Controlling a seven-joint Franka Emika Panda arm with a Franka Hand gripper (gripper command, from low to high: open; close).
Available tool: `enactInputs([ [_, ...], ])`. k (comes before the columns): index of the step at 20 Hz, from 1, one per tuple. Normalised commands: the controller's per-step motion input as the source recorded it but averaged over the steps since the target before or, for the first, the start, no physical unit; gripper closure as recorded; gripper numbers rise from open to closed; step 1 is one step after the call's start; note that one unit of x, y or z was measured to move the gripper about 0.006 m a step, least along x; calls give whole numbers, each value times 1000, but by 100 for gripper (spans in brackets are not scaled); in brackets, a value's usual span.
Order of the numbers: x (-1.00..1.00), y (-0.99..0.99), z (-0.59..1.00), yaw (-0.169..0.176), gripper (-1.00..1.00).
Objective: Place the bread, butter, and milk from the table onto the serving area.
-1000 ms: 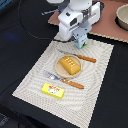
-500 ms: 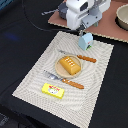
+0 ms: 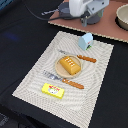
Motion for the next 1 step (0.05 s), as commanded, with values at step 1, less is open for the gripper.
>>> enactInputs([
  [1,-180,366,469,4,-100],
])
